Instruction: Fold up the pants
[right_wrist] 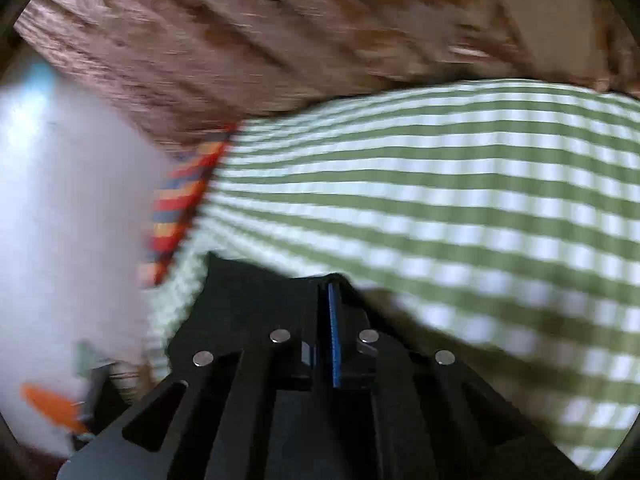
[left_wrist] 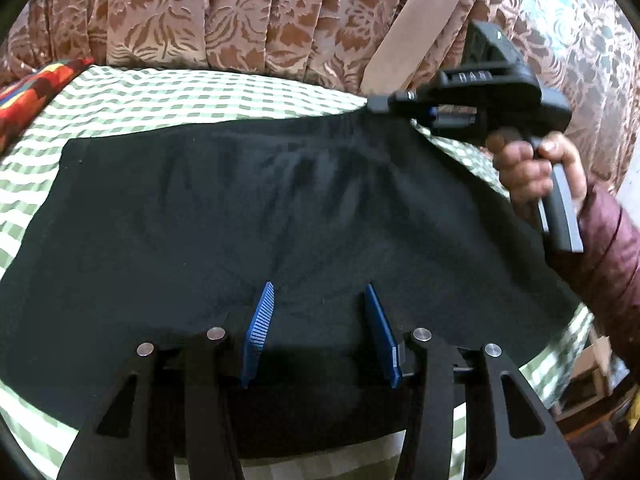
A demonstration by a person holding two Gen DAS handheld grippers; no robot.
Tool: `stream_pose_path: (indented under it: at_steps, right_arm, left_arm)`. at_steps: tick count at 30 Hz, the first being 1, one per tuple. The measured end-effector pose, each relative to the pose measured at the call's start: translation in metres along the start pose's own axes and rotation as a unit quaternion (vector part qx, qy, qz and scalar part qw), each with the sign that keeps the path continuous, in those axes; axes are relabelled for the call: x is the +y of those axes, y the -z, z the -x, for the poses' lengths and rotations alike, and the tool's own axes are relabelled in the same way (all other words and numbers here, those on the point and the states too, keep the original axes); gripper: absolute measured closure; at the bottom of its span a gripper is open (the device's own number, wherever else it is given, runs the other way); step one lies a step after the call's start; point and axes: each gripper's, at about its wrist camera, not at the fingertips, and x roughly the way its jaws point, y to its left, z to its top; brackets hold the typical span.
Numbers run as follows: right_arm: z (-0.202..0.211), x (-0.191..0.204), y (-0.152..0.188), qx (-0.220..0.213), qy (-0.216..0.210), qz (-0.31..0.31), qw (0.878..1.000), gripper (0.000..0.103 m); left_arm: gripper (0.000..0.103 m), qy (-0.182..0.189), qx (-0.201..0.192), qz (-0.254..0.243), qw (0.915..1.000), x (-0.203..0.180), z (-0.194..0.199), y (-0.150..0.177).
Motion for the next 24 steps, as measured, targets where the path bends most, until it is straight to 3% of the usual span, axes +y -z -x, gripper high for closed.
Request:
stream_pose_path:
  at_steps: [2,4,6,7,9,11,14,17,21,22,24]
  right_arm:
    - [-0.023,-0.014,0.005,0.026,0.056,0.006,0.998,0.099]
    - [-0.026,-0.012,0.007,0.017,0.057,0.013,0.998,0.095]
    - [-0.018,-0.012,0.007,0.008,0.038,-0.001,0.999,0.073]
    - [-0.011,-0.013,0.007,0.0,0.03,-0.01,0.999,0.056]
    - [0.011,-0.013,0.01,-0.03,0.018,-0.024,0.999,0.057]
    - [0.03,-0.011,0.015,-0.049,0.006,-0.03,0.998,0.066]
    - [0.054,-0.001,0.03,-0.059,0.001,-0.011,0.998,0.079]
    - [0.055,0.017,0.051,-0.045,0.003,0.024,0.999,0.082]
    - [0.021,0.027,0.058,-0.021,0.085,0.058,0.994,0.084]
    - [0.009,0.022,0.058,-0.014,0.127,0.062,0.99,0.09]
    - [0.0,0.013,0.06,-0.024,0.135,0.058,0.989,0.09]
  left_arm:
    - [0.056,-0.005,0.004,0.006,1.0,0.0,-0.003,-0.002]
    - [0.056,-0.008,0.013,0.011,0.9998,0.001,-0.006,-0.006]
    - [0.056,-0.001,0.026,0.028,0.9993,0.004,-0.004,-0.013]
    - [0.056,0.005,0.028,0.034,0.999,0.006,-0.002,-0.016]
    - [0.056,0.023,0.017,0.058,0.9979,0.013,0.007,-0.029]
    - [0.056,0.026,0.003,0.068,0.9973,0.02,0.012,-0.042]
    - [0.056,-0.021,-0.007,0.065,0.9977,0.028,0.008,-0.065]
    - [0.056,-0.046,-0.008,0.064,0.9969,0.039,-0.002,-0.083]
    - [0.056,-0.115,0.026,0.079,0.9899,0.065,-0.034,-0.089]
    - [0.056,-0.122,0.033,0.085,0.9883,0.071,-0.041,-0.087]
    - [0.056,-0.114,0.026,0.081,0.9899,0.079,-0.046,-0.083]
